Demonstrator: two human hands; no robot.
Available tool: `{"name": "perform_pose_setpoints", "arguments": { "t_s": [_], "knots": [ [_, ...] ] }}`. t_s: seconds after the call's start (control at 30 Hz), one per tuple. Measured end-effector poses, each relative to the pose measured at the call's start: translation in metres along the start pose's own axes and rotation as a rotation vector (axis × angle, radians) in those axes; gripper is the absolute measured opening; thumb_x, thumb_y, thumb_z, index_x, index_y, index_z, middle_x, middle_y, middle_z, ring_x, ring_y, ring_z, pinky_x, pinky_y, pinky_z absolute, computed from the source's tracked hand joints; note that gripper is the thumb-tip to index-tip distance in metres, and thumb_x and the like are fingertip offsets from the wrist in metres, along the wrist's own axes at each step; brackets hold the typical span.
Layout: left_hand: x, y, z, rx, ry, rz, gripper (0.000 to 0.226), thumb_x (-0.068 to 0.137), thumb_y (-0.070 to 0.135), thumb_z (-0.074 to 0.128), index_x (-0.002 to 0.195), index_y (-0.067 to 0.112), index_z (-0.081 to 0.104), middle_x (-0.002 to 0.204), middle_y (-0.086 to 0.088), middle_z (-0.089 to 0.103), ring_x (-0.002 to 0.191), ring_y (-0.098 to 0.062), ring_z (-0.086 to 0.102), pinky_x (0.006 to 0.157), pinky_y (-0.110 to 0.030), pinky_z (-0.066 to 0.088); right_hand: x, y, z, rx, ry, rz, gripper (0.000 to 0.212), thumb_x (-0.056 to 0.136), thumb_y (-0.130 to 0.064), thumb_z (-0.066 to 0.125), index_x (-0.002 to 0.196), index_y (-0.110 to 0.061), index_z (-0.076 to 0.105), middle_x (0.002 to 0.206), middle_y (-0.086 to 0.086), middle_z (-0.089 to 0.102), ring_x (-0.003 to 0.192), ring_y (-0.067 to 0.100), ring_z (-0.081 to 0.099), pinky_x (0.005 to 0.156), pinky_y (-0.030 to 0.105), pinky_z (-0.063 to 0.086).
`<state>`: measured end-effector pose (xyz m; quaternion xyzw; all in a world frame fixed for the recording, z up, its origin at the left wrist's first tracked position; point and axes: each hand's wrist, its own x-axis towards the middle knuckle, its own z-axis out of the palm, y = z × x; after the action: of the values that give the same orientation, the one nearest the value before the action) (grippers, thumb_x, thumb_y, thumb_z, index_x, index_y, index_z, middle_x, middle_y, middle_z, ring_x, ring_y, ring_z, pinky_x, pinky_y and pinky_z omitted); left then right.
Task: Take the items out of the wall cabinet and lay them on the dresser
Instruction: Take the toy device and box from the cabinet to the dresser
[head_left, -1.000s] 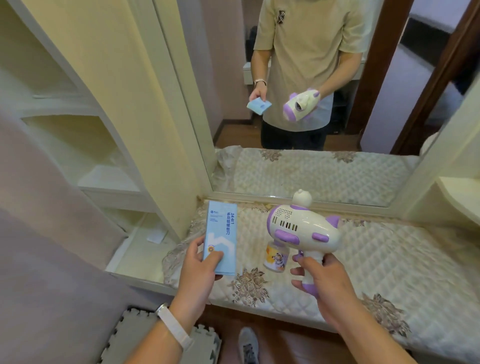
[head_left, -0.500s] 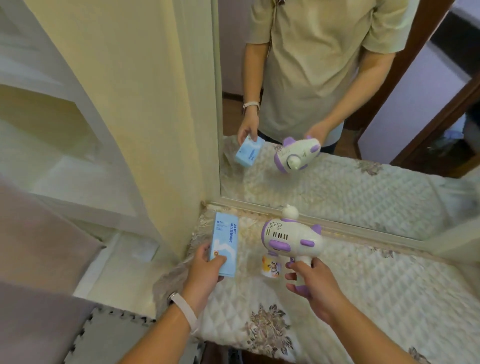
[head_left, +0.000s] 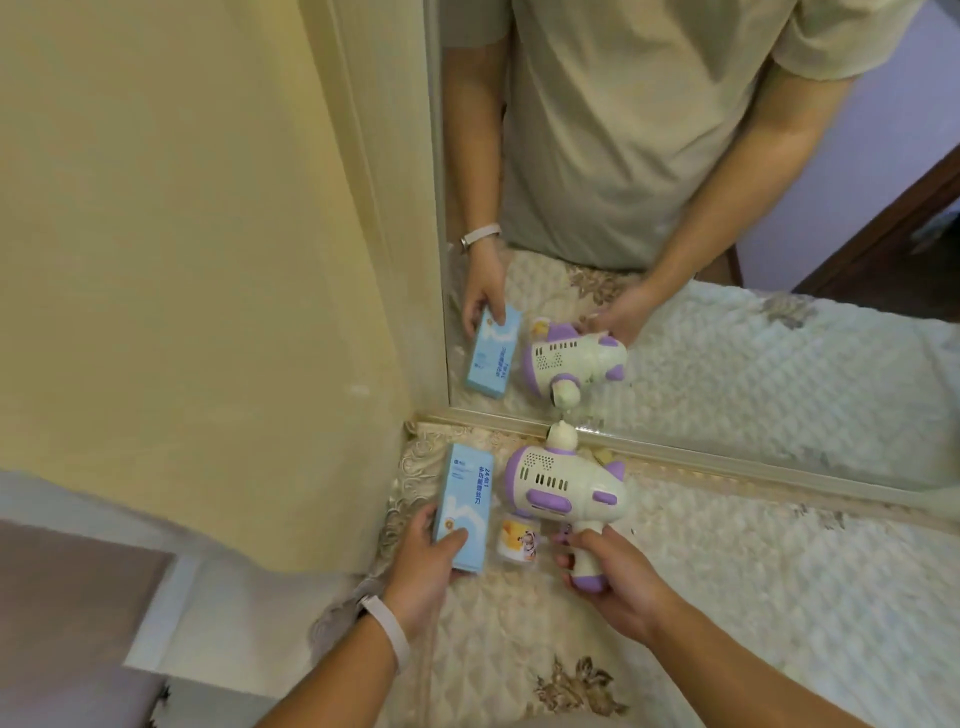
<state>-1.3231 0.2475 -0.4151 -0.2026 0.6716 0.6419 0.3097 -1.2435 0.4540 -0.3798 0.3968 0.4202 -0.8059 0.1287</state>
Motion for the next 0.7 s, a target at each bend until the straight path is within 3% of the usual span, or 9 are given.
{"name": "perform_pose_setpoints", "arguments": {
  "t_s": [0.1, 0.2, 0.37, 0.53, 0.7],
  "knots": [
    [0.014, -0.001, 0.0, 0.096, 0.0, -0.004, 0.034, 0.088, 0.001, 0.063, 0.11, 0.026, 0.055, 0.109, -0.005, 0.068, 0.094, -0.026, 0.069, 0.077, -0.044, 0.058, 0.013, 0.004, -0.006, -0.017, 0.003, 0.032, 0.012, 0.087, 0.003, 0.053, 0.095, -0.005, 0.055, 0.081, 0.01, 0.06, 0.063, 0.018, 0.05, 0.055, 0.028, 0.04],
    [0.018, -0.002, 0.001, 0.243, 0.018, 0.048, 0.033, 0.087, 0.006, 0.065, 0.107, 0.03, 0.054, 0.11, -0.006, 0.068, 0.093, -0.022, 0.068, 0.081, -0.045, 0.057, 0.019, 0.005, -0.01, -0.134, 0.033, 0.037, 0.017, 0.08, -0.011, 0.064, 0.097, -0.009, 0.059, 0.084, 0.011, 0.064, 0.068, 0.019, 0.055, 0.062, 0.032, 0.042],
    [0.009, 0.003, 0.006, 0.461, 0.074, 0.163, 0.036, 0.086, 0.011, 0.067, 0.112, 0.028, 0.048, 0.107, 0.002, 0.065, 0.092, -0.016, 0.065, 0.07, -0.027, 0.051, 0.018, 0.002, -0.017, -0.341, 0.032, -0.05, 0.013, 0.091, -0.009, 0.057, 0.102, -0.004, 0.064, 0.085, 0.012, 0.068, 0.076, 0.021, 0.062, 0.066, 0.032, 0.05],
    [-0.005, -0.006, 0.0, 0.673, 0.149, 0.267, 0.04, 0.076, 0.036, 0.06, 0.115, 0.028, 0.052, 0.111, 0.004, 0.062, 0.096, -0.018, 0.063, 0.081, -0.041, 0.055, 0.009, 0.0, -0.023, -0.507, 0.056, -0.095, 0.021, 0.09, -0.019, 0.061, 0.11, -0.017, 0.064, 0.104, 0.005, 0.071, 0.089, 0.018, 0.069, 0.072, 0.032, 0.058],
    [-0.045, -0.002, 0.004, 0.829, 0.203, 0.334, 0.045, 0.083, 0.036, 0.055, 0.127, 0.028, 0.05, 0.12, 0.003, 0.055, 0.103, -0.018, 0.059, 0.083, -0.033, 0.05, -0.01, 0.0, -0.031, -0.605, 0.045, -0.157, 0.024, 0.094, -0.028, 0.057, 0.118, -0.023, 0.058, 0.103, 0.002, 0.067, 0.082, 0.014, 0.067, 0.072, 0.03, 0.052]
  ]
}}
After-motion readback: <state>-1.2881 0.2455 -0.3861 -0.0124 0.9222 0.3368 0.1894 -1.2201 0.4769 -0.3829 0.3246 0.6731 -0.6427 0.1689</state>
